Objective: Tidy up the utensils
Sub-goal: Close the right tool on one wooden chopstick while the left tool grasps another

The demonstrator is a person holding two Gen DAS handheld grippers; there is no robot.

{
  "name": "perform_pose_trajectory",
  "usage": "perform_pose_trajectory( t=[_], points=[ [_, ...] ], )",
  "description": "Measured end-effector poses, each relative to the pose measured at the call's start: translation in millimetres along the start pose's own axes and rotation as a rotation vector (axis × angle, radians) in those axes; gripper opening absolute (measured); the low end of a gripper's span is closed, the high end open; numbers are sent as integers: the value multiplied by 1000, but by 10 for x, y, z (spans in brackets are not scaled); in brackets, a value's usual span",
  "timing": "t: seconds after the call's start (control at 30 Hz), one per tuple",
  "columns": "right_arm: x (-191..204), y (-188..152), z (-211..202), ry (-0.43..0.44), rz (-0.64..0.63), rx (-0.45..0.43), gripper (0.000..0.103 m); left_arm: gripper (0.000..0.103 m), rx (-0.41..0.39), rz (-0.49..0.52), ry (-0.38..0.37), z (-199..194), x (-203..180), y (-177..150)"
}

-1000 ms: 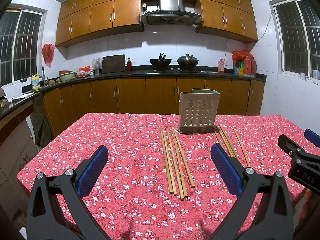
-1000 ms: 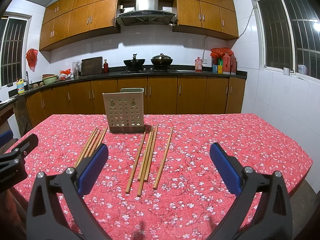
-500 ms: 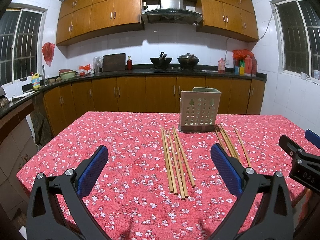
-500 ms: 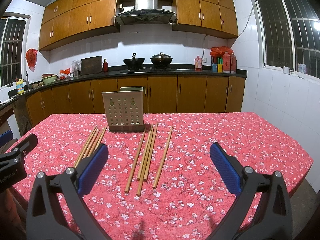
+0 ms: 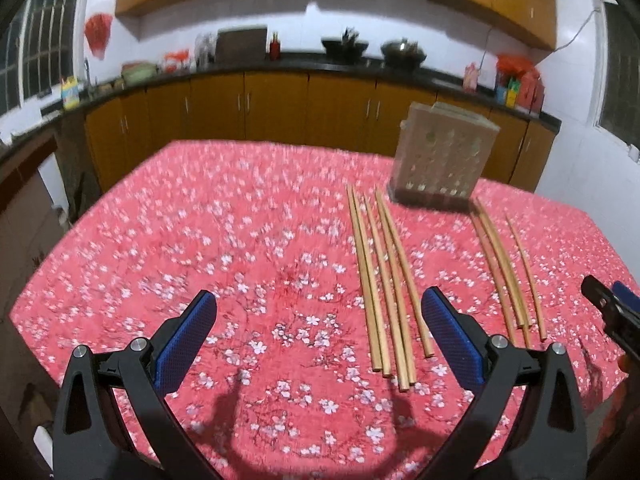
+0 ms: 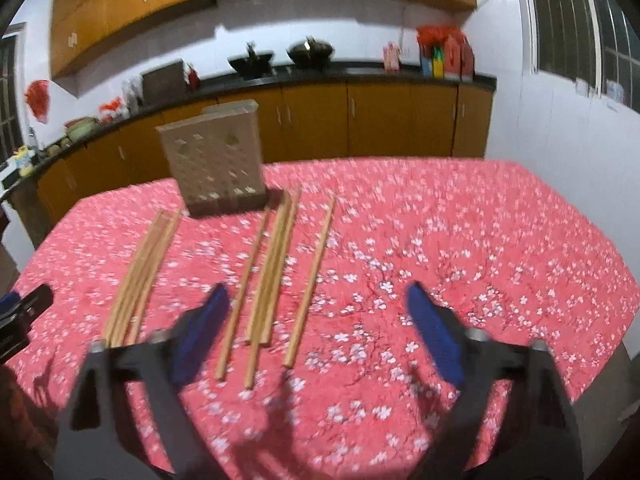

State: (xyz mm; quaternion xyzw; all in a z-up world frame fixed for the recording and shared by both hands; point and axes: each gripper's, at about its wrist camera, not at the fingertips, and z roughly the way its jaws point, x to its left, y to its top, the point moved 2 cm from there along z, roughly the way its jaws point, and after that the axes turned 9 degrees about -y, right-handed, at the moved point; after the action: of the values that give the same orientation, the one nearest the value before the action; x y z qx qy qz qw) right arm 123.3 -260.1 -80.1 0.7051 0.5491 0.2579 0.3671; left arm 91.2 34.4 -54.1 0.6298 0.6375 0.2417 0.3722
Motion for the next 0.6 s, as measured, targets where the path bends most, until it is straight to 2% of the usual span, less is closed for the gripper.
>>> perform_pose_trajectory(
  t=[0.07,0.13,0.2,0.27,0.5,0.6],
  points=[
    [-47,42,209,-1,12,61,62,101,21,-14,-17,70,27,24],
    [-59,67,431,15,28,127,55,100,42,-21,-36,147,52,57],
    [-51,73,609,29,37,175,48,90,59,-14,-49,229,53,85],
    [-11,71,767,34,39,214,40,75,82,-8,-62,314,48,105],
    [109,43,1029,30,10,266,30,53,162,42,-123,614,-58,128],
    [136,36,1090,23,-5,269,25,40,201,66,-104,734,-93,116]
  ],
)
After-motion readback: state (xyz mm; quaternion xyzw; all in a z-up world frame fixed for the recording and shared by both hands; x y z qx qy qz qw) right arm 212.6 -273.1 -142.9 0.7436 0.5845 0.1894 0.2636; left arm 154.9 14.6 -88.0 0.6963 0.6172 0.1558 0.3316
